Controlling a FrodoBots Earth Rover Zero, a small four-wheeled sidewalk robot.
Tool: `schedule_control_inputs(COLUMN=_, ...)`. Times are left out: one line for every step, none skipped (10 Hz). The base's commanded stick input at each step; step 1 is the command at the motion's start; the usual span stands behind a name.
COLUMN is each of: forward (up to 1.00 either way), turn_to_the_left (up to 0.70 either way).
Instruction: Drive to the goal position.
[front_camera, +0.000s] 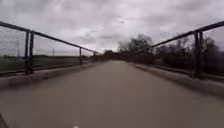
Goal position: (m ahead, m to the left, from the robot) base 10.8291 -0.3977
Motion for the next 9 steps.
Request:
schedule_control_inputs(forward=1.0, turn_to_the_left=0.0)
schedule_control_inputs(forward=1.0, turn_to_the_left=0.0)
schedule_control_inputs(forward=1.0, turn_to_the_left=0.0)
schedule_control_inputs(forward=1.0, turn_to_the_left=0.0)
schedule_control_inputs(forward=1.0, turn_to_the_left=0.0)
schedule_control_inputs(forward=1.0, turn_to_the_left=0.0)
schedule_control_inputs(forward=1.0, turn_to_the_left=0.0)
schedule_control_inputs(forward=1.0, turn_to_the_left=0.0)
schedule_control_inputs(forward=1.0, turn_to_the_left=0.0)
